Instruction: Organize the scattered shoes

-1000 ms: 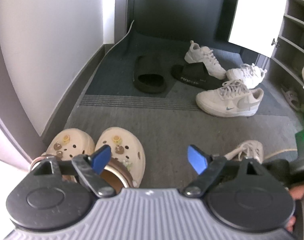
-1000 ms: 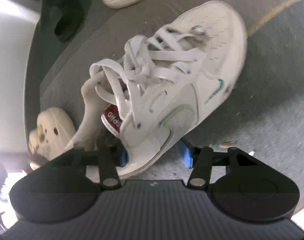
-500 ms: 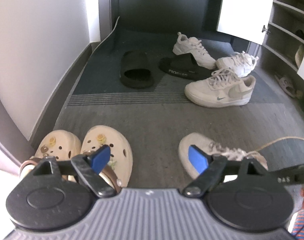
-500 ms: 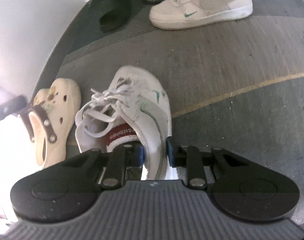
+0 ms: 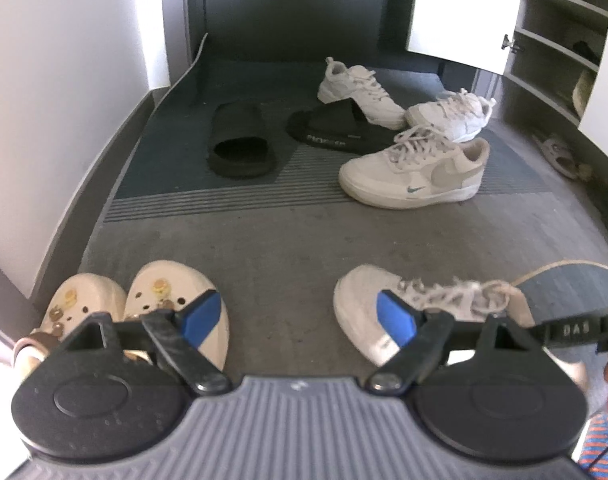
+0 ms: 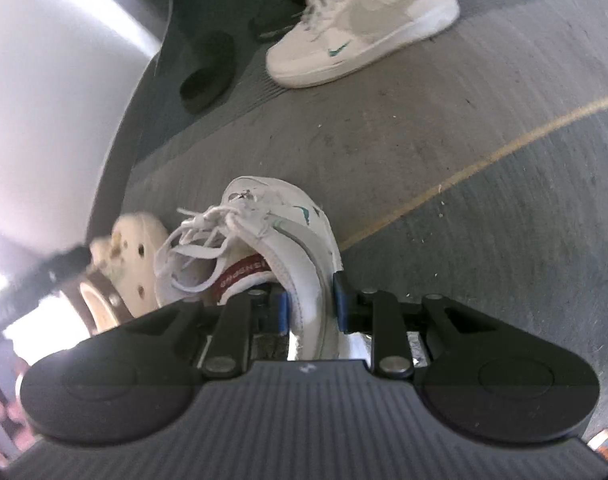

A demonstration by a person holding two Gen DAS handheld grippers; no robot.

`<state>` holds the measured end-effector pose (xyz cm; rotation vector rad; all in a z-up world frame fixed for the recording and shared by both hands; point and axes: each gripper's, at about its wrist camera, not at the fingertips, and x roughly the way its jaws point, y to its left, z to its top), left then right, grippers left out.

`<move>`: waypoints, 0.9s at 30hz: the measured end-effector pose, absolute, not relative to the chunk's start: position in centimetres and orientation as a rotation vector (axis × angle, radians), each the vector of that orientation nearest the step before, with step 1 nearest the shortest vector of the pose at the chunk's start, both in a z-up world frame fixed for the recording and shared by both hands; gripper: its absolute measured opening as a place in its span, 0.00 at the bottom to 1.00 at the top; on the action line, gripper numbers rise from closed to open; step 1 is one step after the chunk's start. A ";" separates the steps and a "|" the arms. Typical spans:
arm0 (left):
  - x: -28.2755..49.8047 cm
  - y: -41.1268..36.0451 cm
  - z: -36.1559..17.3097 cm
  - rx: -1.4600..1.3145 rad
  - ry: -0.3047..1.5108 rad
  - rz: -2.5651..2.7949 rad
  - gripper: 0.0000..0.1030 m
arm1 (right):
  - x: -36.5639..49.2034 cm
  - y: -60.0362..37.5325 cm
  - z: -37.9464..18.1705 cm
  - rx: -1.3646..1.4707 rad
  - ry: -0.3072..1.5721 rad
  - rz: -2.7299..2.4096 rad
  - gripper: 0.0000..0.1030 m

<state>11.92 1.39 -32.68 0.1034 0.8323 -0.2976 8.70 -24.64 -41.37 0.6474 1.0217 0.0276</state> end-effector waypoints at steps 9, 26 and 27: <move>12.1 1.2 -32.9 0.102 0.846 -0.305 0.84 | 8.1 -24.4 -43.1 0.662 1.053 0.005 0.26; 12.5 1.3 -33.7 0.098 0.917 -0.304 0.85 | 7.0 -22.1 -44.7 0.576 1.081 0.137 0.35; 12.5 1.3 -33.6 0.100 0.918 -0.306 0.85 | 6.9 -22.4 -44.8 0.600 1.083 0.141 0.36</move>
